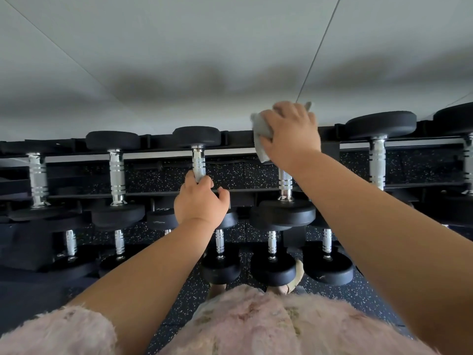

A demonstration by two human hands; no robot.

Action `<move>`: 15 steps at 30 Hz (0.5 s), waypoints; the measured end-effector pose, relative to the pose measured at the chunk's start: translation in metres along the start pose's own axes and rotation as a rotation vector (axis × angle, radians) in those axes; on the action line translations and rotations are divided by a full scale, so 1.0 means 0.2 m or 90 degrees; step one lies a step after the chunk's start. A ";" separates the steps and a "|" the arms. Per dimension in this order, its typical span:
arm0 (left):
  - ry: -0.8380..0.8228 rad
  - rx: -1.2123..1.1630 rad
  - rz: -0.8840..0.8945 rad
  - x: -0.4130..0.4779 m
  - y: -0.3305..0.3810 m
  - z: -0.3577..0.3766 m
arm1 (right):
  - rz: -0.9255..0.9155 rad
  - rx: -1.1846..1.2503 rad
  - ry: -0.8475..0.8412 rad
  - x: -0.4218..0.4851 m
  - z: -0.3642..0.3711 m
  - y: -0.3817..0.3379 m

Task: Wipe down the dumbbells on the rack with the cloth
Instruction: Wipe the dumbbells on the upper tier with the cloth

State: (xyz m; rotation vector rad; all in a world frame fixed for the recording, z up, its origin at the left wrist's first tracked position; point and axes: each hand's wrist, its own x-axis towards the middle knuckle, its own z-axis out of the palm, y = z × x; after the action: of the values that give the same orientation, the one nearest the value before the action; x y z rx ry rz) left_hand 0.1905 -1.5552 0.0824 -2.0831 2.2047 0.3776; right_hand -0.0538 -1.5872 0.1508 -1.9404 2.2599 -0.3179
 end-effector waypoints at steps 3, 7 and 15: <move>-0.001 -0.001 -0.003 0.00 0.00 0.00 | -0.094 -0.121 -0.022 0.03 0.04 -0.01; 0.000 -0.005 -0.003 0.00 0.00 0.00 | -0.011 -0.008 -0.006 0.02 0.00 0.07; 0.003 0.000 0.002 0.00 -0.01 0.00 | 0.152 0.182 0.059 -0.06 0.06 0.08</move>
State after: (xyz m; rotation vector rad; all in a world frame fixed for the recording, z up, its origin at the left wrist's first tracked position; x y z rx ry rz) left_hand 0.1916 -1.5545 0.0824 -2.0829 2.2107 0.3723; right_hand -0.0643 -1.5728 0.1356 -1.5298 2.3196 -0.6698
